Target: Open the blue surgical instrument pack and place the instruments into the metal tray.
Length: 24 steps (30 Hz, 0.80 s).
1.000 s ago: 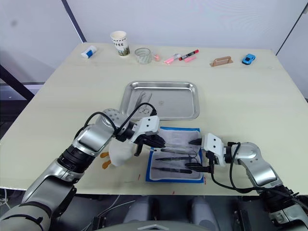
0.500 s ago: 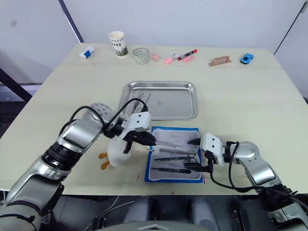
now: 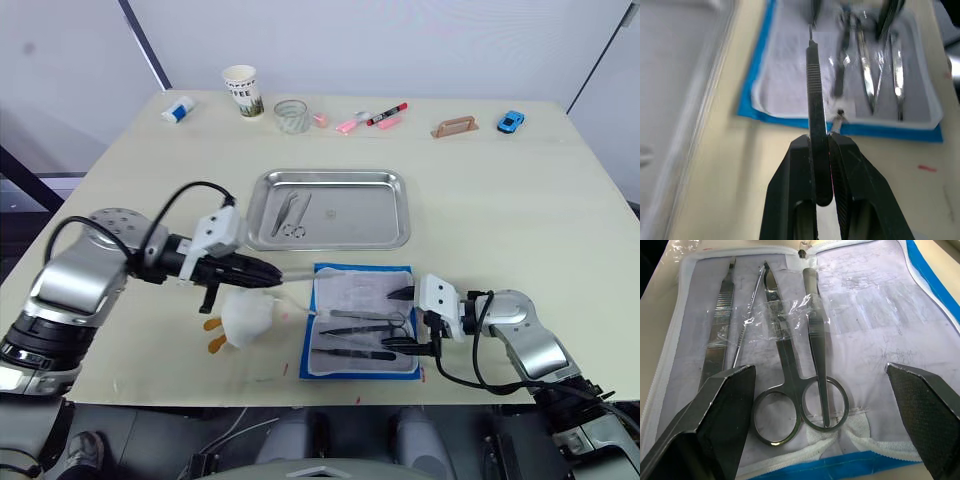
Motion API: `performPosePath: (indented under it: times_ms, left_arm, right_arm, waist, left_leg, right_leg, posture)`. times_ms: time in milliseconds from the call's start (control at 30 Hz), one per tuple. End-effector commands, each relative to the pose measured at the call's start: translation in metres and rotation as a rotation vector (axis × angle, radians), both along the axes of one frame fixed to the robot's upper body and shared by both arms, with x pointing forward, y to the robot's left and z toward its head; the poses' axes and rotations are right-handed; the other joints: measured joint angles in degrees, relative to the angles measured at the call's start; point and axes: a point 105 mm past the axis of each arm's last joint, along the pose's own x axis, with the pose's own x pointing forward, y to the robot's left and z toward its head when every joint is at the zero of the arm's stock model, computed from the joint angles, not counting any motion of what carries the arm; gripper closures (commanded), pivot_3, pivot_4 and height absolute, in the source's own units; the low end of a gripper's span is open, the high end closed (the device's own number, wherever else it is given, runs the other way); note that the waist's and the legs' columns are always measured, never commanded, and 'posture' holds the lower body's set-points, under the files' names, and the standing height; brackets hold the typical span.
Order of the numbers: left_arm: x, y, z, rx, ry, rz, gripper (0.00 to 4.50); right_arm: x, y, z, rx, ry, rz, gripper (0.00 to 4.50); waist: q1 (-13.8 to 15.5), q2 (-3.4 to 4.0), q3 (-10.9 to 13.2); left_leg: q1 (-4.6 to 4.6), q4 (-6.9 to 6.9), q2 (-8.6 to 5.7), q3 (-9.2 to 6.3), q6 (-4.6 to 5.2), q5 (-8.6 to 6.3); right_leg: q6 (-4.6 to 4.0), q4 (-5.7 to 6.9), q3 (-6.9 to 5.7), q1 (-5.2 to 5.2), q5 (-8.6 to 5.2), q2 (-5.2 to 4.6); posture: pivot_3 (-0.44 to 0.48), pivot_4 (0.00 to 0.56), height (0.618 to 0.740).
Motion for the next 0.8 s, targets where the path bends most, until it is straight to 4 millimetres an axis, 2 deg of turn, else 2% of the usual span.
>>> performPosePath:
  times_ms: [33,167,300,500,700,800]
  left_arm:
    - [0.009,-0.007,0.019,-0.122,-0.072,0.135,4.41]
    - [0.025,-0.022,0.029,-0.271,-0.120,0.333,4.41]
    - [0.043,-0.030,0.032,-0.332,-0.146,0.559,4.41]
    - [0.069,-0.042,0.019,-0.357,-0.083,0.859,4.41]
    - [0.093,-0.057,0.006,-0.318,-0.082,1.013,4.41]
    - [0.103,-0.058,-0.004,-0.294,-0.076,1.082,4.41]
  right_arm:
    - [-0.006,-0.013,-0.033,-0.096,0.109,-0.054,0.00]
    - [-0.007,-0.012,-0.032,-0.088,0.110,-0.053,0.00]
    - [-0.006,-0.013,-0.031,-0.086,0.109,-0.054,0.00]
    - [-0.005,-0.012,-0.030,-0.085,0.104,-0.051,0.00]
    - [-0.004,-0.009,-0.030,-0.079,0.108,-0.047,0.00]
    - [-0.001,-0.006,-0.017,-0.077,0.090,-0.040,0.00]
  waist:
    - [0.0,-0.04,0.0]
    - [0.1,-0.06,0.0]
    - [0.1,-0.12,0.0]
    - [0.1,-0.15,-0.1]
    - [-0.2,-0.14,-0.1]
    - [-0.1,-0.13,0.0]
  left_leg:
    - [0.01,0.00,0.00,-0.05,0.00,0.00]
    - [0.01,0.00,-0.01,-0.08,0.00,0.00]
    - [0.02,0.00,-0.02,-0.22,0.00,0.00]
    - [0.03,0.00,-0.07,-0.32,-0.01,0.00]
    - [0.08,-0.03,-0.19,-0.63,-0.22,0.12]
    - [0.28,-0.14,-0.28,-0.70,-0.23,0.13]
  right_leg:
    - [0.01,0.00,0.01,0.01,0.00,0.00]
    - [0.01,0.01,0.01,0.02,0.00,0.01]
    - [0.02,0.01,0.01,0.05,0.02,0.01]
    - [0.02,-0.01,0.00,0.11,0.02,0.00]
    - [0.01,-0.01,0.11,0.15,0.02,0.09]
    - [0.01,-0.04,0.22,0.29,0.02,0.09]
  posture:
    - [0.000,0.150,0.740]
    - [0.000,0.150,0.740]
    - [0.000,0.150,0.740]
    - [0.000,0.150,0.740]
    - [0.000,0.150,0.740]
    - [0.000,0.150,0.740]
